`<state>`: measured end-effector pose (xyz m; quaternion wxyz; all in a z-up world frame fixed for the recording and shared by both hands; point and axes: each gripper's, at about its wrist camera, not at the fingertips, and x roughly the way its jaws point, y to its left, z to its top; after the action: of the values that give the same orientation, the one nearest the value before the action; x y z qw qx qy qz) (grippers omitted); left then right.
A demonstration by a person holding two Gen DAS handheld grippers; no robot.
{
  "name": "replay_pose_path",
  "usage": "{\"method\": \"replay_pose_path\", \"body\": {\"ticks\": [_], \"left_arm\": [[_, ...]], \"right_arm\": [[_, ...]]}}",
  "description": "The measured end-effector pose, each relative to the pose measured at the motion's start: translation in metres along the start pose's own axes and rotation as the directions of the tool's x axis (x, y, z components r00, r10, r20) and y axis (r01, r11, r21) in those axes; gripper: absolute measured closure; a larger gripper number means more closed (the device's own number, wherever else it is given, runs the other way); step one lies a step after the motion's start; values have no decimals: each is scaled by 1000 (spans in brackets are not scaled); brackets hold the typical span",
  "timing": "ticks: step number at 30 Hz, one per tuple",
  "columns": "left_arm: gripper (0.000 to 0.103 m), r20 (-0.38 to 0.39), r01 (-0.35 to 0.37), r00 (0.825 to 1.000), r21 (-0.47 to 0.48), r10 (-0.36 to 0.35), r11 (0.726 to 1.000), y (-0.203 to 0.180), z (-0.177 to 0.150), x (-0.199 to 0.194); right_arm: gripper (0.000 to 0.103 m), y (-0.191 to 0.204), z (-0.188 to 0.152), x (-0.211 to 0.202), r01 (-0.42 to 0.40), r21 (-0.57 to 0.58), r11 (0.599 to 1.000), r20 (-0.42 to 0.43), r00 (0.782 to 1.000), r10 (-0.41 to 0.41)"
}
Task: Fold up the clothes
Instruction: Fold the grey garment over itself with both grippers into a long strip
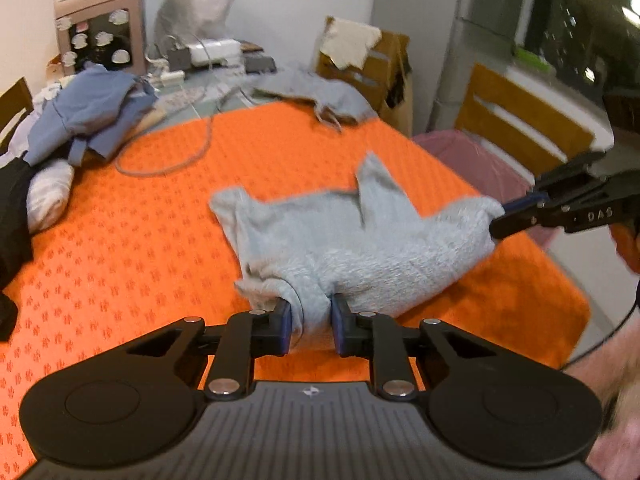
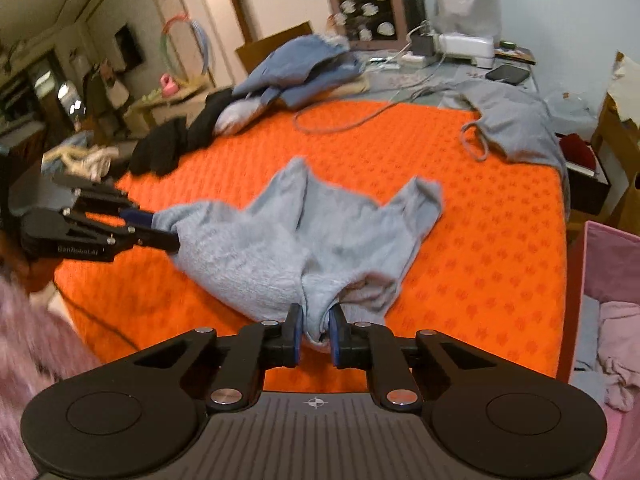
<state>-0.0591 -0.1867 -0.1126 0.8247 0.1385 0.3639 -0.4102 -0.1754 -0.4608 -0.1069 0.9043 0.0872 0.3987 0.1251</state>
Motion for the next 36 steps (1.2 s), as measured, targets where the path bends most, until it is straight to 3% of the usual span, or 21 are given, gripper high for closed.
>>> {"method": "replay_pose_path", "body": {"ticks": [8, 13, 16, 18, 22, 28, 32, 36], "left_arm": [[80, 59, -16, 998, -127, 24, 992, 32, 56, 35], [80, 27, -39, 999, -173, 44, 984, 54, 85, 79], [80, -14, -81, 997, -168, 80, 982, 61, 92, 106], [79, -35, -119, 993, -109, 116, 987, 58, 93, 123], [77, -44, -146, 989, -71, 143, 987, 58, 96, 133], [77, 58, -159, 985, -37, 161, 987, 45, 99, 86], [77, 93, -101, 991, -4, 101, 995, 27, 93, 65], [77, 52, -77, 996, 66, 74, 995, 6, 81, 80]], "right_arm": [[90, -47, 50, 24, 0, 179, 984, 66, 998, -12], [90, -73, 73, 55, 42, 240, 970, 49, 997, -55], [89, -86, 83, 75, 74, 257, 964, 32, 996, -85], [86, -93, 87, 88, 102, 266, 959, 10, 994, -108], [86, -96, 96, 94, 143, 245, 959, 0, 989, -148], [81, -72, 103, 56, 196, 95, 976, 9, 980, -198], [81, -49, 96, 46, 186, 38, 982, 22, 982, -187], [81, -25, 83, 62, 156, -21, 988, 20, 988, -156]]}}
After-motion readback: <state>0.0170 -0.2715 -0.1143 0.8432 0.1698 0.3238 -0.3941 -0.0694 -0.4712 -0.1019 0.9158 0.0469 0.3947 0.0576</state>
